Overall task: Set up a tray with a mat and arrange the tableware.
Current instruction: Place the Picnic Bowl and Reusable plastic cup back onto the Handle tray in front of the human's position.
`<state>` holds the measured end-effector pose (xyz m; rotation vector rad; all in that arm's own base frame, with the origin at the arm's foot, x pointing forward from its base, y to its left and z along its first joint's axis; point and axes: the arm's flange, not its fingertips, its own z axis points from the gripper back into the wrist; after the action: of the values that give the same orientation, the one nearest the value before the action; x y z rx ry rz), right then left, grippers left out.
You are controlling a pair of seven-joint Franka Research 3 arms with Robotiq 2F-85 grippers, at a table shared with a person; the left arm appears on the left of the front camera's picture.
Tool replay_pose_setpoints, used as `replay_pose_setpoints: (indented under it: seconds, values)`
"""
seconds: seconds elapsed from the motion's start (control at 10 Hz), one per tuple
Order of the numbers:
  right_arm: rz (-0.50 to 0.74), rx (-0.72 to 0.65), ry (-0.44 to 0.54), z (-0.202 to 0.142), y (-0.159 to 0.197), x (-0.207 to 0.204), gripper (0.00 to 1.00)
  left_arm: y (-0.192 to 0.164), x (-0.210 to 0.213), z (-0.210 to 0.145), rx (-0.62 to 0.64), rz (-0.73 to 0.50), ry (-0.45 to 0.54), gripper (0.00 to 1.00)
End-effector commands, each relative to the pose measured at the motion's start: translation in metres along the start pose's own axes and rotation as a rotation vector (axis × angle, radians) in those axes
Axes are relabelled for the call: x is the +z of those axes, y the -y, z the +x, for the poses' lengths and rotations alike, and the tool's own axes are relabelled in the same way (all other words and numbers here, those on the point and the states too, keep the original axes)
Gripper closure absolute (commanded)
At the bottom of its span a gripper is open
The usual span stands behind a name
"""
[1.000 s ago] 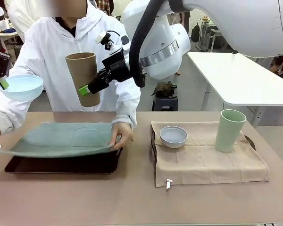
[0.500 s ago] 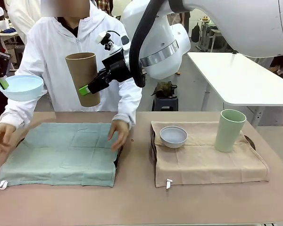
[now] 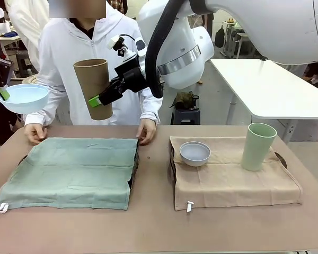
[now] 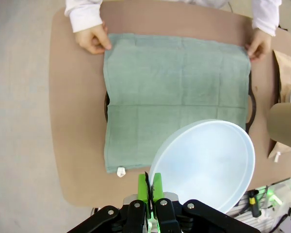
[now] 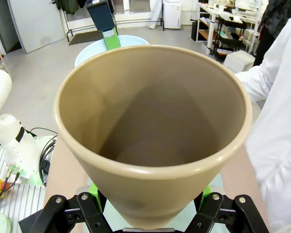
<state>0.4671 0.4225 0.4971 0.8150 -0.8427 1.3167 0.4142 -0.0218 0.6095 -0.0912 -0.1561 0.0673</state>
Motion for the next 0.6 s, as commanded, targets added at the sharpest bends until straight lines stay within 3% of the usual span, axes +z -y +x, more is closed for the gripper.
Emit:
replay_pose_setpoints:
  seconds: [0.0,0.5]
  values:
    - [0.0,0.01,0.001,-0.0001,0.001,-0.0002,1.0,0.0001,0.0002,-0.0003,-0.01,-0.008,0.014,1.0]
    - [0.0,0.01,0.001,-0.0001,0.001,-0.0002,1.0,0.0001,0.0002,-0.0003,-0.01,-0.008,0.014,1.0]
